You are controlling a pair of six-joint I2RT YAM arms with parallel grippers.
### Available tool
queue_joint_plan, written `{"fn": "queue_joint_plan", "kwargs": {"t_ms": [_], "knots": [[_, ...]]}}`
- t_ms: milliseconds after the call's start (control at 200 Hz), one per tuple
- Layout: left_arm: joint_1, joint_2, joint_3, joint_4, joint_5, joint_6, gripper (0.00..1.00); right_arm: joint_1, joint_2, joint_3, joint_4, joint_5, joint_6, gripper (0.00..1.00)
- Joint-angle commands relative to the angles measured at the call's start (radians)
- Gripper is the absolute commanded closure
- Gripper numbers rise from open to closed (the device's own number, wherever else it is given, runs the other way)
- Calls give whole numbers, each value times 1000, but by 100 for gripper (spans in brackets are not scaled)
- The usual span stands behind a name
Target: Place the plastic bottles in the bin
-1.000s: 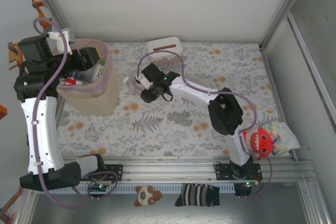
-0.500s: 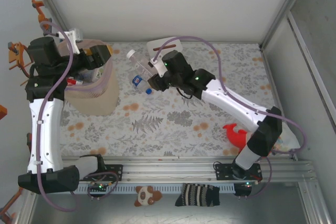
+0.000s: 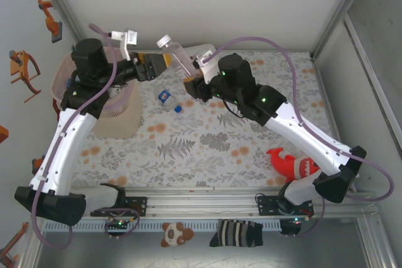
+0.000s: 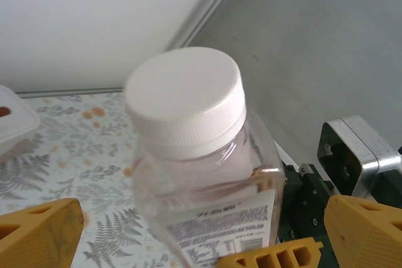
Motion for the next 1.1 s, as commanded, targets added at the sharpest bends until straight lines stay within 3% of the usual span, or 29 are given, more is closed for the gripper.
{"fn": "queue_joint_plan", "kwargs": {"t_ms": [0, 75, 706, 791, 921, 1097], "knots": [[-53, 34, 34, 87, -23, -32, 2, 4, -16, 8, 21, 15, 18, 63], [-82, 53, 44, 94, -36, -35, 1, 5, -21, 7, 20, 14, 20, 63], [-110, 56, 25, 145, -84, -82, 37, 5, -43, -17, 33, 35, 15, 61], [-110, 55, 26, 146, -92, -84, 38, 5, -48, -18, 27, 37, 15, 54], [-109, 49, 23, 142, -114, -82, 38, 5, -54, -10, 10, 36, 20, 31], [-89, 42, 26, 105, -155, -64, 39, 5, -82, -8, -12, 42, 30, 23]]}}
